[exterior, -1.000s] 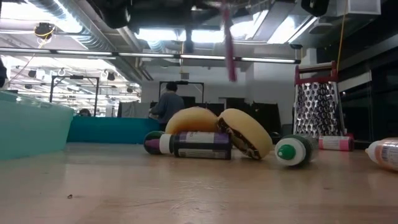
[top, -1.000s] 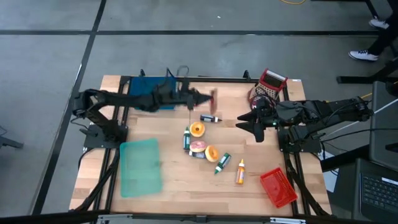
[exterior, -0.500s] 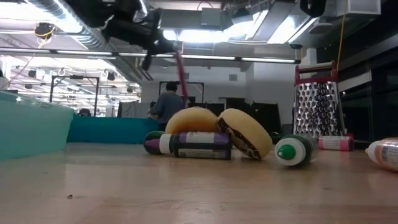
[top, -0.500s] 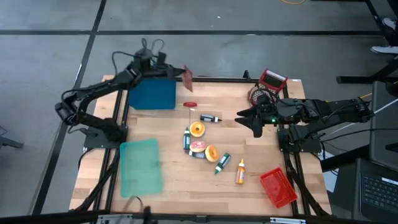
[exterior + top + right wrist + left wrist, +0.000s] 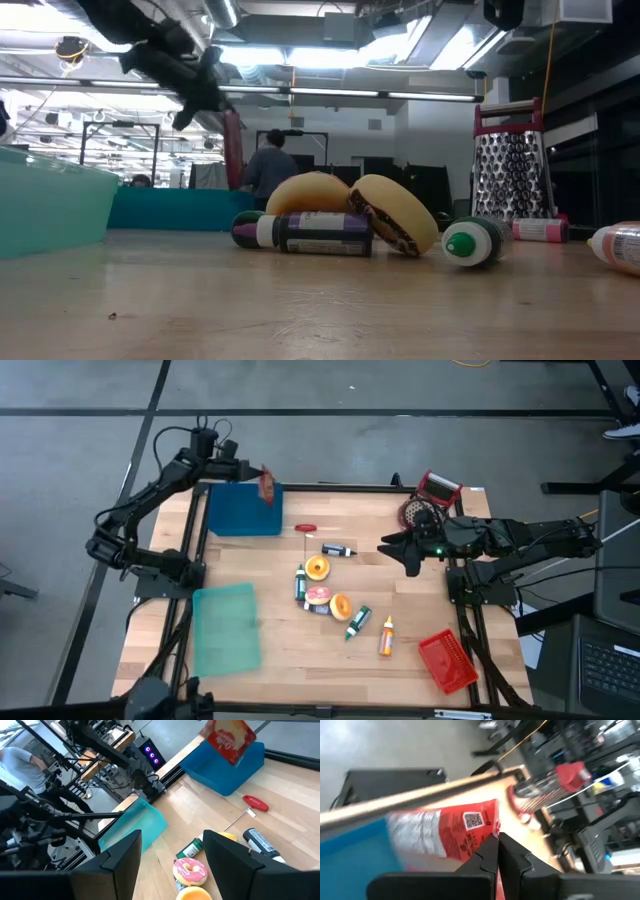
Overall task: Pick & Place Food Item
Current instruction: Put the red popcorn bag into the blue bin
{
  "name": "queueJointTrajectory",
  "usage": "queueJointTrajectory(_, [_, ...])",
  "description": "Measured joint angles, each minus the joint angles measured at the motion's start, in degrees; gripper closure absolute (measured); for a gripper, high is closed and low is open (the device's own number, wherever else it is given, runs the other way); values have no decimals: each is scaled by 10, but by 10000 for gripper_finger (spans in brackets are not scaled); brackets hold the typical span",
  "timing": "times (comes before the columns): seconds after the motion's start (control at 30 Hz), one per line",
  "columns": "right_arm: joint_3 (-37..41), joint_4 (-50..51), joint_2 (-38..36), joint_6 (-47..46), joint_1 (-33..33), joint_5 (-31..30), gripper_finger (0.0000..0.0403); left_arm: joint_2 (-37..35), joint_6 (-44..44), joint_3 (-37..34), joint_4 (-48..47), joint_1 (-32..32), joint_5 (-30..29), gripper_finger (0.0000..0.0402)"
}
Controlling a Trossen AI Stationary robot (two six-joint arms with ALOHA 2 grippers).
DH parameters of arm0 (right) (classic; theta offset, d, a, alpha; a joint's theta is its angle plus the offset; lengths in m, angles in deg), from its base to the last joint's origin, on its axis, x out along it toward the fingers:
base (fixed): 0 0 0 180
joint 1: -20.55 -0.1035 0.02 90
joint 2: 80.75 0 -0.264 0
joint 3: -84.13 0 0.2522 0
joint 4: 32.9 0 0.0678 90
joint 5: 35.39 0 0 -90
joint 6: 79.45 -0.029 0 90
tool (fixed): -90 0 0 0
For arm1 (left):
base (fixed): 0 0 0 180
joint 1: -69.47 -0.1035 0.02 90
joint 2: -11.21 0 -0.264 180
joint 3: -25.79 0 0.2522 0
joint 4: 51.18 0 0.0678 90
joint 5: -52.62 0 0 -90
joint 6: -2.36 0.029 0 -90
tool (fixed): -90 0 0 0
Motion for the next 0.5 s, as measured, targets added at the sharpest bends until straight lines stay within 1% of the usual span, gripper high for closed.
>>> queueJointTrajectory(0.1, [0,0,0,-3,0,0,186,0,42,-1,-55,-12,1,399])
queueJointTrajectory(0.17, [0,0,0,-3,0,-5,186,0,52,-15,-62,-17,1,399])
queueJointTrajectory(0.5, [0,0,0,1,0,-15,186,1,44,-145,-62,-31,1,393])
